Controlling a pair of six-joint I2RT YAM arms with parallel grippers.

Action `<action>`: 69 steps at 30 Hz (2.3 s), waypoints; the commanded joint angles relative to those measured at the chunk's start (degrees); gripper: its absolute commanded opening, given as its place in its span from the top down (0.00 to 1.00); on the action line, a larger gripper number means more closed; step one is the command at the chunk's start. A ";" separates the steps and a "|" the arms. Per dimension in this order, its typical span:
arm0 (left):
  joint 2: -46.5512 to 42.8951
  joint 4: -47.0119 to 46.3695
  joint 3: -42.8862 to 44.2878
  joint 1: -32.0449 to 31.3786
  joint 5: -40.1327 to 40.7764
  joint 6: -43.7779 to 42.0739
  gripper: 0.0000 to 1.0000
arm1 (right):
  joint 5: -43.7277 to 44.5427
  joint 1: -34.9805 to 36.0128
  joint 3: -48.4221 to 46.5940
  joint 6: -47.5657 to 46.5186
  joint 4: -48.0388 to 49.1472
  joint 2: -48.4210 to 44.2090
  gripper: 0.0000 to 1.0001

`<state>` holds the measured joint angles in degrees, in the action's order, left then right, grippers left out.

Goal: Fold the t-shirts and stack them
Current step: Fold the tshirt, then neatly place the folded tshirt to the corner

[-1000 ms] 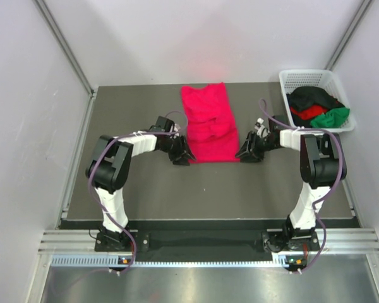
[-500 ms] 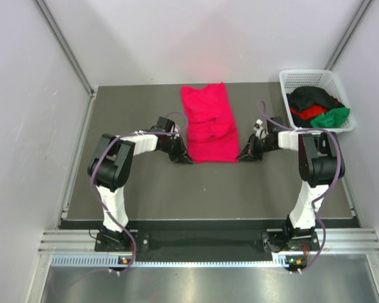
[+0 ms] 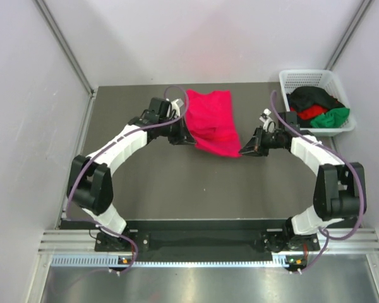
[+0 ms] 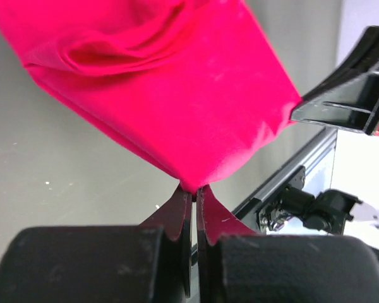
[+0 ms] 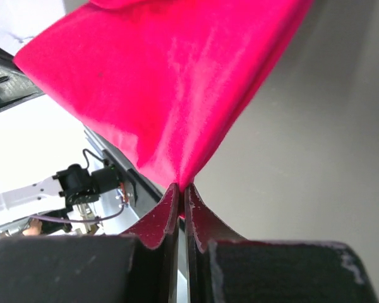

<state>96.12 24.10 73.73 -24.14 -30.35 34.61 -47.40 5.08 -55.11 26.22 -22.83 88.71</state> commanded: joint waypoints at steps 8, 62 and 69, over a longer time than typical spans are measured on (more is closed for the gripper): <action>-8.84 5.70 -1.13 -1.61 1.17 -5.43 1.00 | -1.21 -0.16 1.59 -0.73 -4.94 -10.30 1.00; 40.63 -9.41 33.40 12.80 -4.53 -9.47 0.26 | -2.44 0.98 -40.60 2.53 17.12 39.51 0.43; 47.49 -13.90 35.42 12.37 -11.04 -5.61 0.28 | -0.94 1.33 -43.15 0.85 15.89 43.04 0.43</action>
<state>138.74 12.08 108.71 -11.09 -38.02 27.20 -48.73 5.52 -95.46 29.30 -6.98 131.00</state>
